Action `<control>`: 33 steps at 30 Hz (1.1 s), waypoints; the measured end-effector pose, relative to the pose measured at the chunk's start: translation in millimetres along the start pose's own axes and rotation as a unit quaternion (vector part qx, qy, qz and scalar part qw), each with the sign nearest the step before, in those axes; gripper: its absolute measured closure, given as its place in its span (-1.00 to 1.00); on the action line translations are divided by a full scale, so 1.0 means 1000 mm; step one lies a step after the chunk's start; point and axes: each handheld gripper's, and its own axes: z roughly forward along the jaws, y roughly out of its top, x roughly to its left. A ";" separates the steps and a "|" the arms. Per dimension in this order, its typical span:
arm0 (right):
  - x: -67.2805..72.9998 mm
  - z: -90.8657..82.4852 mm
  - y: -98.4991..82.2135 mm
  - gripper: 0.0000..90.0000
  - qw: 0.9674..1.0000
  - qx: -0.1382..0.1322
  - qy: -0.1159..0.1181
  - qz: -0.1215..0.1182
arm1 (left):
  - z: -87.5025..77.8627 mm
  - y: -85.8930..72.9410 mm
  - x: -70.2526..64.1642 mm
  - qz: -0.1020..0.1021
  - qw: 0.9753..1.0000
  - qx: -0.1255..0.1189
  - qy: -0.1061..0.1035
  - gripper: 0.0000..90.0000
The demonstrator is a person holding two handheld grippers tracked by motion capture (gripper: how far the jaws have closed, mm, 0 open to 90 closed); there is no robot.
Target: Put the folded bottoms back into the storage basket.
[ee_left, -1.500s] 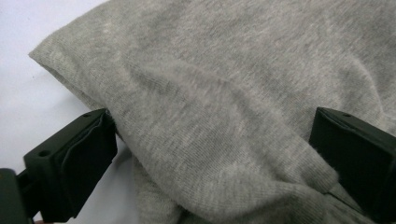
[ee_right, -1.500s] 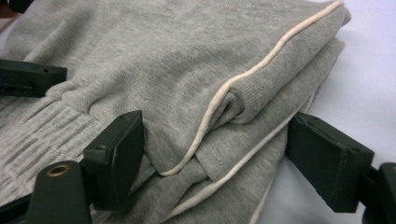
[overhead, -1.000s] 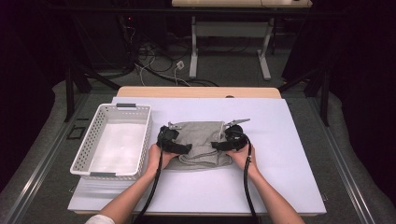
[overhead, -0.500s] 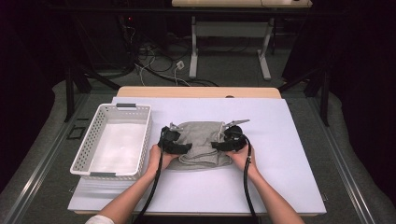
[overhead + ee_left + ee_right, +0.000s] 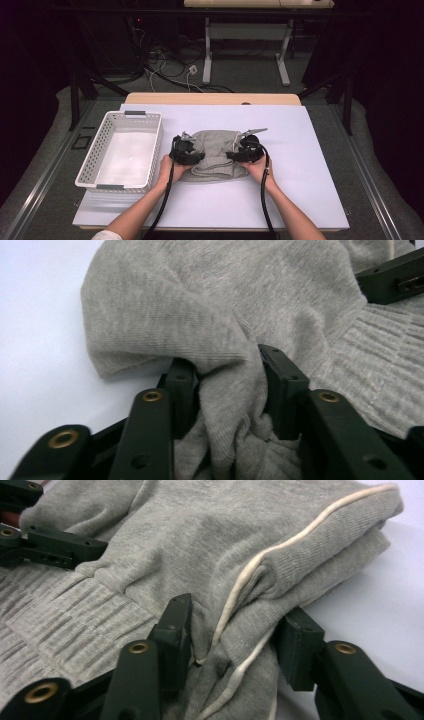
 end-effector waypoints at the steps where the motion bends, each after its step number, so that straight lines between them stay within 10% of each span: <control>1: 0.000 0.000 0.000 0.23 1.000 0.003 -0.001 0.001 | 0.000 0.000 0.000 0.000 1.000 0.000 -0.001 0.45; 33: 0.001 0.000 -0.002 0.50 1.000 -0.006 0.013 -0.002 | -0.001 0.000 0.003 -0.005 1.000 -0.008 -0.013 0.55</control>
